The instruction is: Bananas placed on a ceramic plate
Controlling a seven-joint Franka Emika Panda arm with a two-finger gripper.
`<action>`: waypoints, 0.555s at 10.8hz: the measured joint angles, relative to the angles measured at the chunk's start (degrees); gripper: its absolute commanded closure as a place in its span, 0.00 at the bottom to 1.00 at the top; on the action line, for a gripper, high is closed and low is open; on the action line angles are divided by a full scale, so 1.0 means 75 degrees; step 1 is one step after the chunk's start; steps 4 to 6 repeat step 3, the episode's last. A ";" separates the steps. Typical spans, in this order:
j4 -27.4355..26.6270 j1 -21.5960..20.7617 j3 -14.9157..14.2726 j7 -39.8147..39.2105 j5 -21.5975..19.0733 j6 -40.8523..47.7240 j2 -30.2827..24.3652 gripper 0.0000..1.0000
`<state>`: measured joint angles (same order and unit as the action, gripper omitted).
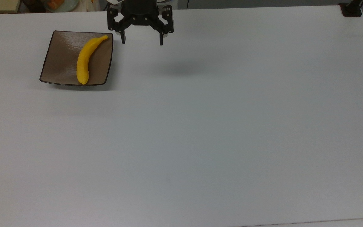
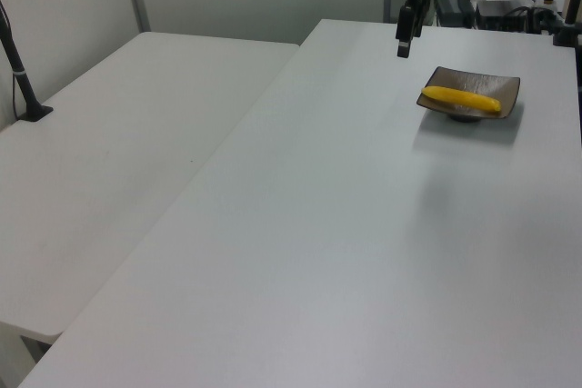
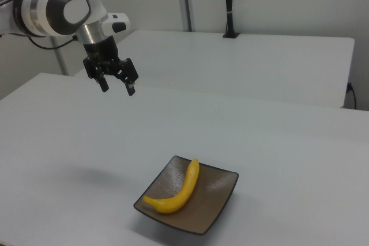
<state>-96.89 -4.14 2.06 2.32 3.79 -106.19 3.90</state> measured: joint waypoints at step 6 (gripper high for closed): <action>-0.0010 -0.0008 0.0001 -0.0132 0.0025 0.0450 0.0009 0.00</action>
